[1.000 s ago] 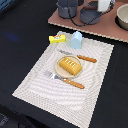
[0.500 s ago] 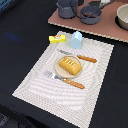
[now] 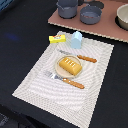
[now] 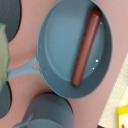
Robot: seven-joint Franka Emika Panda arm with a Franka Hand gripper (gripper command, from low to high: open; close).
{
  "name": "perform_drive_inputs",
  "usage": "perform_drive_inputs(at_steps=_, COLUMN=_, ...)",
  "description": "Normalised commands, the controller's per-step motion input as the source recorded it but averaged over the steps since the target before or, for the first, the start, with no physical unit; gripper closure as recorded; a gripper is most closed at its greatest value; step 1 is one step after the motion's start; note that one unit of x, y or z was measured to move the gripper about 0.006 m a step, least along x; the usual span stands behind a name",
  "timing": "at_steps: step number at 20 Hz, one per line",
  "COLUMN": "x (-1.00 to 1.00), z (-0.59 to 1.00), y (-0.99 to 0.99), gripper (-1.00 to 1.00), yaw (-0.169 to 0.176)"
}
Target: Interact with the objects in diverse but meaningful ways.
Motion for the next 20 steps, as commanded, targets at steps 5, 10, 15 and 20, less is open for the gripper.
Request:
perform_drive_inputs(at_steps=5, x=0.19, z=0.52, y=-0.83, gripper=-1.0, yaw=0.0)
perform_drive_inputs(at_steps=10, x=0.26, z=0.33, y=-0.82, gripper=-1.0, yaw=0.0)
perform_drive_inputs(at_steps=15, x=0.58, z=0.03, y=-0.69, gripper=-1.0, yaw=-0.005)
perform_drive_inputs(at_steps=20, x=0.55, z=-0.22, y=-0.7, gripper=-1.0, yaw=-0.017)
